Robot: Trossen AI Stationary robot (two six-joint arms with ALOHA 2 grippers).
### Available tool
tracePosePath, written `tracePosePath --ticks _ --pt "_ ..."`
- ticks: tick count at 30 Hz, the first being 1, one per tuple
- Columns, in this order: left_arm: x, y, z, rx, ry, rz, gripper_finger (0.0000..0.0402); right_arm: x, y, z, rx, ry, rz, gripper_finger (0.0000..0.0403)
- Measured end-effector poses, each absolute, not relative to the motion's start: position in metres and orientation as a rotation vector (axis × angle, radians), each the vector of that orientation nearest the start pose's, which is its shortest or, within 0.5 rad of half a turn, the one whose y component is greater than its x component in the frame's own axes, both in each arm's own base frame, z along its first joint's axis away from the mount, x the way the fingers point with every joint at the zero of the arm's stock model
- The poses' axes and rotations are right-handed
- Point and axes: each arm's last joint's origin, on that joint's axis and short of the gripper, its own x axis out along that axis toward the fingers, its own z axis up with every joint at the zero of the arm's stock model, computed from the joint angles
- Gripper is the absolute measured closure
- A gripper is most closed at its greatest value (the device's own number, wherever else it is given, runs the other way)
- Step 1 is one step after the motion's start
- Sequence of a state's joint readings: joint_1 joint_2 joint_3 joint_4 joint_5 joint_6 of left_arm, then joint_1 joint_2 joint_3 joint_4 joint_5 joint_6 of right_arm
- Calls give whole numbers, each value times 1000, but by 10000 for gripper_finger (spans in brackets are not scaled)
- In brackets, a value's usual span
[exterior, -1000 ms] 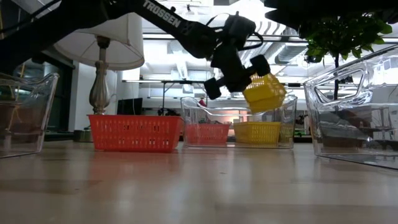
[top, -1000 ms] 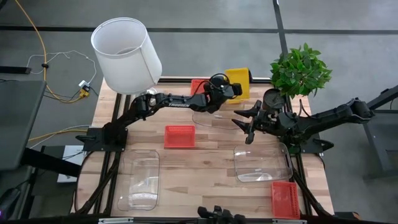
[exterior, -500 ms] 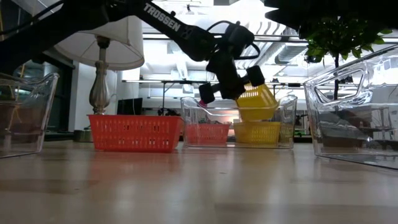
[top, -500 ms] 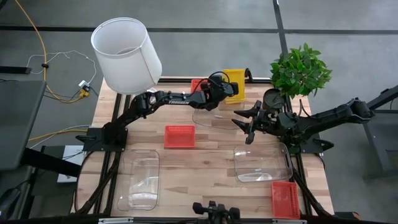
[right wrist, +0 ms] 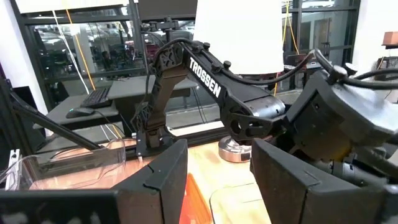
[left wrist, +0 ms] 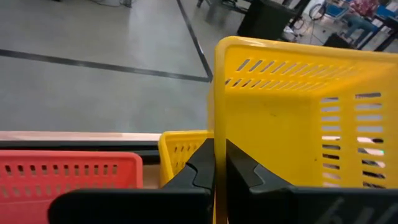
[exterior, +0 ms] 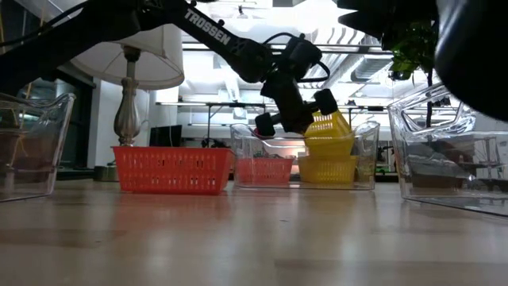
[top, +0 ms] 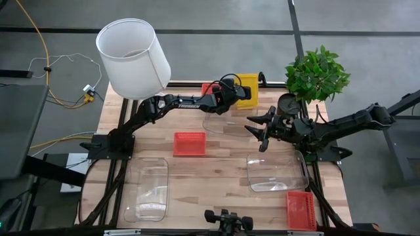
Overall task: Stack baskets by color
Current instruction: Stack the bottom yellow bin on the top yellow bins
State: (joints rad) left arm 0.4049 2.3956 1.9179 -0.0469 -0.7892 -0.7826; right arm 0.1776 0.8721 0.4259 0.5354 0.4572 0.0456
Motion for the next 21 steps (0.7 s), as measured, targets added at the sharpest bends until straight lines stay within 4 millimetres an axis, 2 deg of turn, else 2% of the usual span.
tracePosePath --ticks 10,21 --pt "485 229 179 -581 79 1271 390 190 21 262 76 -92 -277 236" --pt "485 229 179 -564 98 1254 310 190 21 262 74 -85 -277 236"
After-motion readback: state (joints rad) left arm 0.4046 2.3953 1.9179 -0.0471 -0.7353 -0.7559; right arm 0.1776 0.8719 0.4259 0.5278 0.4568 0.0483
